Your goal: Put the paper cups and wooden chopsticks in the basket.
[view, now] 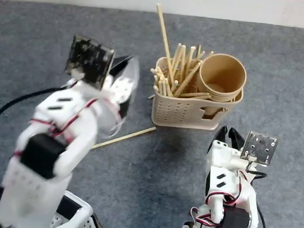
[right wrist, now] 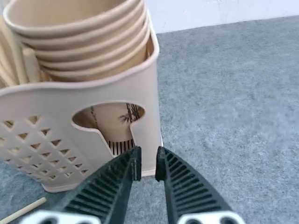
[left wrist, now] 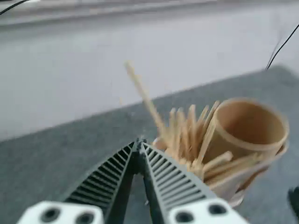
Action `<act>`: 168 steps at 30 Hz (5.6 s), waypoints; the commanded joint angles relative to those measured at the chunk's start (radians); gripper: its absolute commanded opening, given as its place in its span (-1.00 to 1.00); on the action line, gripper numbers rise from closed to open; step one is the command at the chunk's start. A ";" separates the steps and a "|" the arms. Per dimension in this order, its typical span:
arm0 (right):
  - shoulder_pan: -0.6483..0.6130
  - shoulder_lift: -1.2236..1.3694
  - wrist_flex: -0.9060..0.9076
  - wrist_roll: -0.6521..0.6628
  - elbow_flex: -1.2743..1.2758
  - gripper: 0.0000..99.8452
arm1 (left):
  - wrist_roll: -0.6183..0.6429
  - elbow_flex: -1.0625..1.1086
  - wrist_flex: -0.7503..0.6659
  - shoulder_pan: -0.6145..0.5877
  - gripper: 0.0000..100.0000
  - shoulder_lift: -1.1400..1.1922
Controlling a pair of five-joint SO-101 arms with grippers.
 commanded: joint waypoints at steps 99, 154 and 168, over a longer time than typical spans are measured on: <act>-0.005 -0.001 -0.031 0.014 -0.007 -0.86 | -0.192 -0.018 0.417 -0.222 -0.99 0.021; -0.004 -0.001 -0.058 0.014 -0.001 -0.86 | 0.075 -0.136 -0.508 0.160 -0.76 0.489; -0.004 -0.001 -0.058 0.014 -0.001 -0.86 | 0.075 -0.280 -0.157 -0.073 -0.87 0.315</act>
